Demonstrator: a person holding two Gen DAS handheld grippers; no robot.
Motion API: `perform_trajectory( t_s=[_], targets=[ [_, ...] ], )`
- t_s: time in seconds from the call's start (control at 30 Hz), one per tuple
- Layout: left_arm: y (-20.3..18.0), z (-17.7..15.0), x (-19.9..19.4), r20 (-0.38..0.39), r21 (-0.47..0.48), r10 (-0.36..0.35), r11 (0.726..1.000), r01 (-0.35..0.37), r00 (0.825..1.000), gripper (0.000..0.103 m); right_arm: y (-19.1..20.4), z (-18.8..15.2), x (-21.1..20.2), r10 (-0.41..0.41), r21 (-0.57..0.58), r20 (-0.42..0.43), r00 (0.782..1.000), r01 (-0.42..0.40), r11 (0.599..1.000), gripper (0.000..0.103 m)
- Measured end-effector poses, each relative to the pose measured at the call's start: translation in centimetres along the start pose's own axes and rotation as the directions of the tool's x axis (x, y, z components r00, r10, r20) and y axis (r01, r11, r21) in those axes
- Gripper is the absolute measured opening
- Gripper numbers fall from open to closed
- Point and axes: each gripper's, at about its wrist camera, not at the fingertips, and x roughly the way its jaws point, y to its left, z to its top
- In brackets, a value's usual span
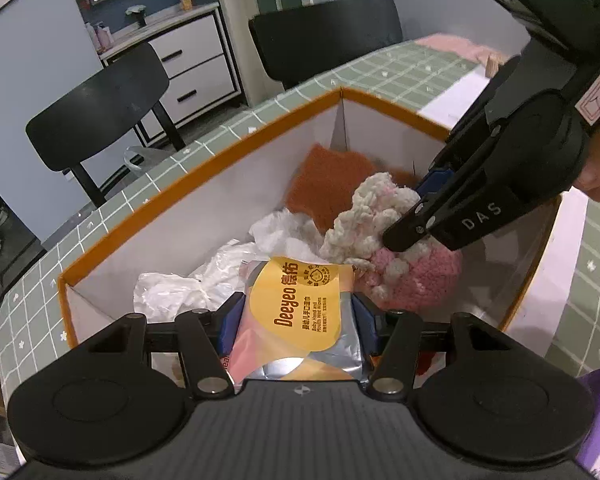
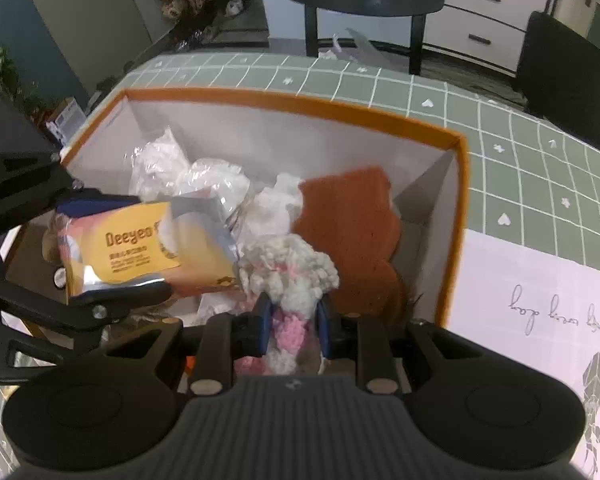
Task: Organize soft objects
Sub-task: 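Lower into the box and open the left gripper on the packet while the right releases the crocheted piece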
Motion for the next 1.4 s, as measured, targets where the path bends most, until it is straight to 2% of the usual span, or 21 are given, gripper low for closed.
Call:
perform_trajectory(
  t_s=[0.1, 0.47, 0.67, 0.7, 0.77, 0.97, 1.4],
  targets=[
    [-0.6, -0.1, 0.6, -0.020, 0.025, 0.010, 1.000, -0.009, 1.000, 0.065, 0.3, -0.3, 0.7, -0.005, -0.023, -0.020, 1.000, 0.004, 1.000, 0.022],
    [0.0, -0.1, 1.8, -0.061, -0.033, -0.011, 0.999, 0.009, 0.998, 0.066, 1.4, -0.8, 2.3, -0.041, -0.083, -0.040, 0.998, 0.037, 0.996, 0.024],
    [-0.2, 0.0, 1.5, -0.062, -0.046, 0.005, 0.999, -0.008, 0.998, 0.068, 1.9, -1.3, 2.0, -0.033, -0.089, -0.040, 0.999, 0.029, 0.996, 0.042],
    [-0.2, 0.1, 1.4, -0.062, -0.053, 0.007, 0.999, -0.010, 0.998, 0.069, 2.0, -1.4, 1.8, -0.033, -0.091, -0.037, 0.999, 0.030, 0.995, 0.043],
    [-0.1, 0.1, 0.9, -0.048, -0.066, 0.007, 0.998, -0.010, 0.999, 0.075, 2.2, -1.6, 1.4, -0.041, -0.093, -0.032, 0.999, 0.038, 0.995, 0.047],
    [-0.4, 0.7, -1.8, 0.007, -0.086, -0.016, 0.996, 0.016, 1.000, 0.077, 2.5, -1.6, -1.2, -0.065, -0.104, 0.018, 0.998, 0.066, 0.992, 0.053],
    [-2.6, 1.5, -6.7, 0.070, -0.046, 0.014, 0.999, -0.011, 0.997, 0.078, 4.0, -2.4, -6.6, -0.094, -0.123, 0.090, 0.991, 0.104, 0.987, 0.054]
  ],
)
